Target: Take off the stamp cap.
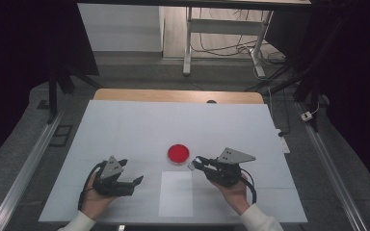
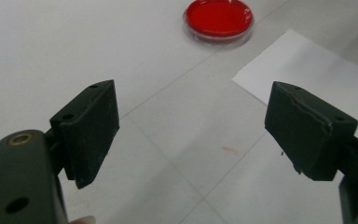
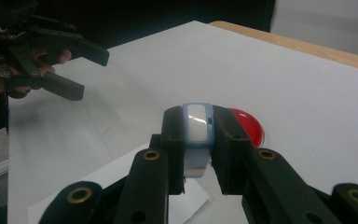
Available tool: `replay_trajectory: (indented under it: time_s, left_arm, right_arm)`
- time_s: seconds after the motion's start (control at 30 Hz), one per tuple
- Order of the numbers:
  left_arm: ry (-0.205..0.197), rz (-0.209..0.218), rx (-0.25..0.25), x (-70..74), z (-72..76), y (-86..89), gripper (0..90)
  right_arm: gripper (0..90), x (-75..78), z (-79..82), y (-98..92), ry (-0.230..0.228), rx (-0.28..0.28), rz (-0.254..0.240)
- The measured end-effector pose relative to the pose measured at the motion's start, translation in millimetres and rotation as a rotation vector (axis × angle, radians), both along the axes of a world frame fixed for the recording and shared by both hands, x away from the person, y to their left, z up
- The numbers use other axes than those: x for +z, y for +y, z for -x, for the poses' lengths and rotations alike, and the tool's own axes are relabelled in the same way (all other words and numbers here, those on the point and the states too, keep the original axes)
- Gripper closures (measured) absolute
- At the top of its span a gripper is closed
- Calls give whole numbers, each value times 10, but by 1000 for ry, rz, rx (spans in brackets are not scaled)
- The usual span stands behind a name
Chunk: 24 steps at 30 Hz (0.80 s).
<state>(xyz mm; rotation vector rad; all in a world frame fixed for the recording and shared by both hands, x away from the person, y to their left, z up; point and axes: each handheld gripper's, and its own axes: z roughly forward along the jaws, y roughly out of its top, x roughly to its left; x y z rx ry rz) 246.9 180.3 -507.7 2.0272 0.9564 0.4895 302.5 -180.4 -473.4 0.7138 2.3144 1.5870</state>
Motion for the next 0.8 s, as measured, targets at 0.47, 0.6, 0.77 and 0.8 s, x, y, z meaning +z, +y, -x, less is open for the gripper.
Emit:
replay_trajectory:
  time_s: [0.47,0.6,0.77,0.8]
  left_arm:
    - [-19,-1,-67,62,-90,-367,177]
    - [-25,0,-78,78,-127,-459,177]
    - [-25,-2,-98,95,-166,-569,178]
    - [-26,-4,-100,98,-172,-591,178]
  right_arm:
    - [750,1,-6,-1,6,-6,-14]
    - [750,-1,-9,0,6,-8,-15]
    - [750,-1,-8,0,4,-10,-16]
    - [750,-1,-8,0,4,-10,-16]
